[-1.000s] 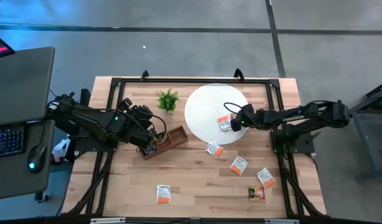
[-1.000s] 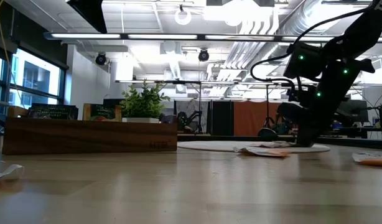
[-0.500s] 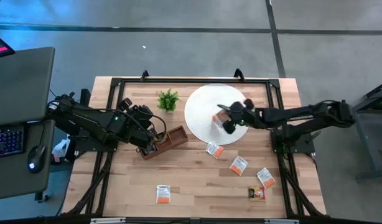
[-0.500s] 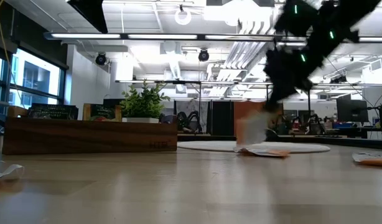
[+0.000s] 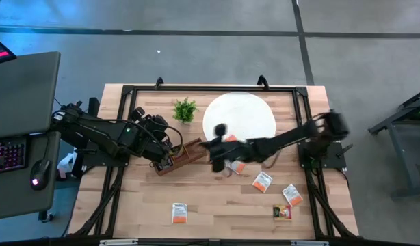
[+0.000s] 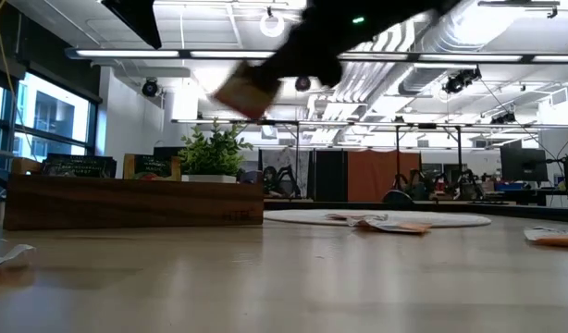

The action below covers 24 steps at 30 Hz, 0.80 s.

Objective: Pick & Place Tea
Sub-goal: Put the yellow tea bag into the middle section of the wooden organizer

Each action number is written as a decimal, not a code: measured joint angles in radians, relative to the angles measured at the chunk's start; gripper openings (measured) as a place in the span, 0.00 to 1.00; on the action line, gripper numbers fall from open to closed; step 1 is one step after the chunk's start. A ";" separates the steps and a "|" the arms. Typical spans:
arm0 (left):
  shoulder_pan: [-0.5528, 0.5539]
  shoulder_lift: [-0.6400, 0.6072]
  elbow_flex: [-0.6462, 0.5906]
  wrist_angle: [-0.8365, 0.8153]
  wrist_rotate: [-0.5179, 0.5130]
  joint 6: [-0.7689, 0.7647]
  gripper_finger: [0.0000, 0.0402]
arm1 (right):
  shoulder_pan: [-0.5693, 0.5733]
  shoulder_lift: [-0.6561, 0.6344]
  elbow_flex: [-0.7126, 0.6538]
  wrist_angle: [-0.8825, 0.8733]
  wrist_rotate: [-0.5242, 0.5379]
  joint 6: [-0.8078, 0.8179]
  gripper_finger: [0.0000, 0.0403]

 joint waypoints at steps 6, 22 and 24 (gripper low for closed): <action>0.000 0.000 0.000 -0.001 0.006 0.000 0.37 | 0.001 0.299 0.260 0.009 0.004 -0.302 0.00; 0.000 0.000 0.000 -0.003 0.024 0.000 0.37 | -0.034 0.496 0.464 -0.054 -0.038 -0.547 0.02; 0.000 0.000 0.000 -0.002 0.024 0.000 0.37 | -0.040 0.496 0.464 -0.063 -0.041 -0.549 0.04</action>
